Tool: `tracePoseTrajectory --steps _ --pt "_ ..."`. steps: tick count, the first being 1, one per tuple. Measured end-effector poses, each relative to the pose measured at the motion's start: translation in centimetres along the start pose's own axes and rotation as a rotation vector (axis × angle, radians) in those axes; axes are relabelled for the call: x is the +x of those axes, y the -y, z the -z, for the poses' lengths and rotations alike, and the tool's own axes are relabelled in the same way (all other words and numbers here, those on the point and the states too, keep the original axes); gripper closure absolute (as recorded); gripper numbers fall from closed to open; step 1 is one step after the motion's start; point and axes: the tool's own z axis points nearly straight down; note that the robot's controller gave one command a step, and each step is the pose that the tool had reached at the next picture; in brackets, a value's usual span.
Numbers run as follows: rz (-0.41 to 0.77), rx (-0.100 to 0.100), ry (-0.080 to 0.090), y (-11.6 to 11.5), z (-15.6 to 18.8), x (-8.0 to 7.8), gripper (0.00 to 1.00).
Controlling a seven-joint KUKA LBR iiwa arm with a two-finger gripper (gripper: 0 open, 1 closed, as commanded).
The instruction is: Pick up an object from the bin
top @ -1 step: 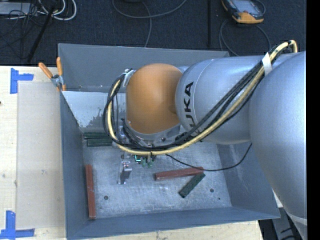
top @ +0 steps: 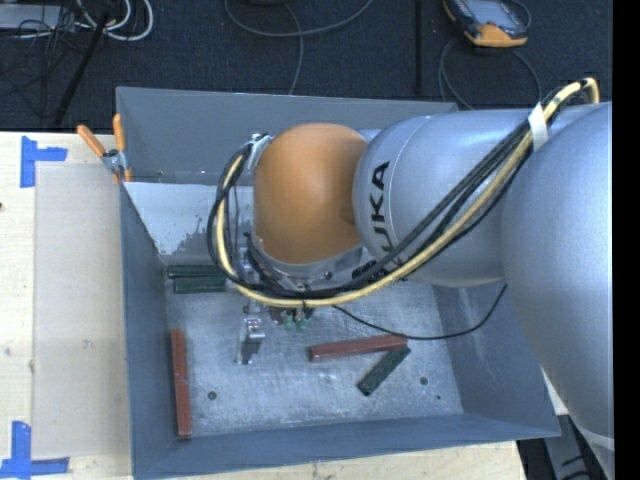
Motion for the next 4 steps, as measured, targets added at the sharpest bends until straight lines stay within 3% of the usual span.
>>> tracePoseTrajectory --steps 1,2,3,4 --pt "0.149 -0.001 0.007 -2.2 -4.8 -3.4 0.0" --pt "0.046 0.0 0.0 -3.1 -3.7 -5.3 0.0" --pt "0.085 -0.001 0.004 -2.0 -4.6 -7.3 0.0" --pt "-0.037 -0.018 0.026 0.5 -9.0 -7.4 0.0"
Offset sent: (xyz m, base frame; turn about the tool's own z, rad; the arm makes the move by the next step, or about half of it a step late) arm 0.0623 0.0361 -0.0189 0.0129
